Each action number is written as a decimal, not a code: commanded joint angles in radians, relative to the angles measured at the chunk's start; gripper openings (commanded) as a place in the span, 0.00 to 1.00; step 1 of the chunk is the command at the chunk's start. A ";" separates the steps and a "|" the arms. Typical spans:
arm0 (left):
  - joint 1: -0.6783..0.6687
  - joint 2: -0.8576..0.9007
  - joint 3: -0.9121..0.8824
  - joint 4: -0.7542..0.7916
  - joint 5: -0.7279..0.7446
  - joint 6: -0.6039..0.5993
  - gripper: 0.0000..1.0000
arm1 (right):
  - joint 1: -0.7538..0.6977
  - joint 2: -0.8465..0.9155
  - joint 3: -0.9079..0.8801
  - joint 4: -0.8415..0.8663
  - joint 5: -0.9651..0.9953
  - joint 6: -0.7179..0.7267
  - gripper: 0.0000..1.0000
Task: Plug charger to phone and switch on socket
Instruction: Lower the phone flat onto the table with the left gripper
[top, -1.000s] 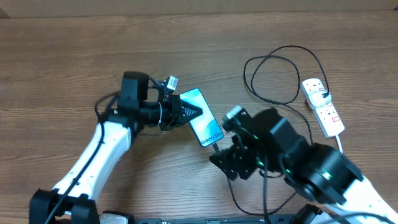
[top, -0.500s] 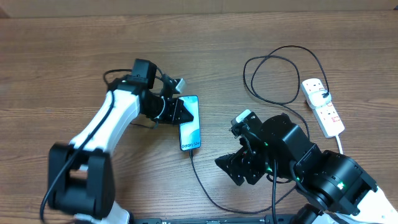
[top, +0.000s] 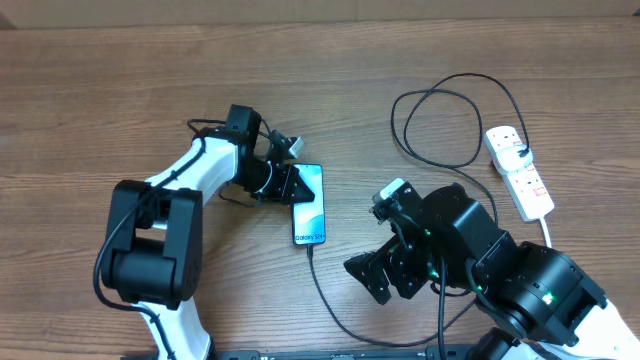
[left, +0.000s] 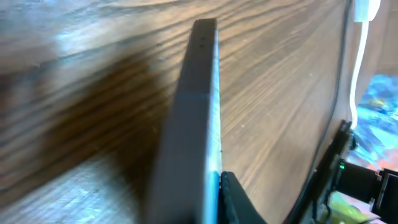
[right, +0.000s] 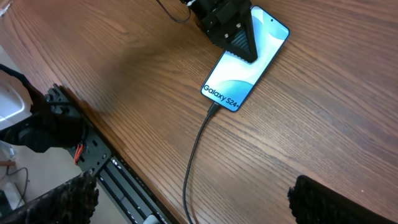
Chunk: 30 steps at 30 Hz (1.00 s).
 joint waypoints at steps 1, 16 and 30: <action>0.014 0.023 0.018 0.008 -0.064 0.017 0.15 | 0.004 0.001 0.028 -0.001 0.010 0.000 1.00; 0.017 0.023 0.018 0.029 -0.064 0.015 0.19 | 0.004 0.053 0.028 0.000 0.010 0.000 1.00; 0.017 0.023 0.018 0.032 -0.063 -0.069 0.24 | 0.004 0.053 0.028 -0.001 0.010 0.000 1.00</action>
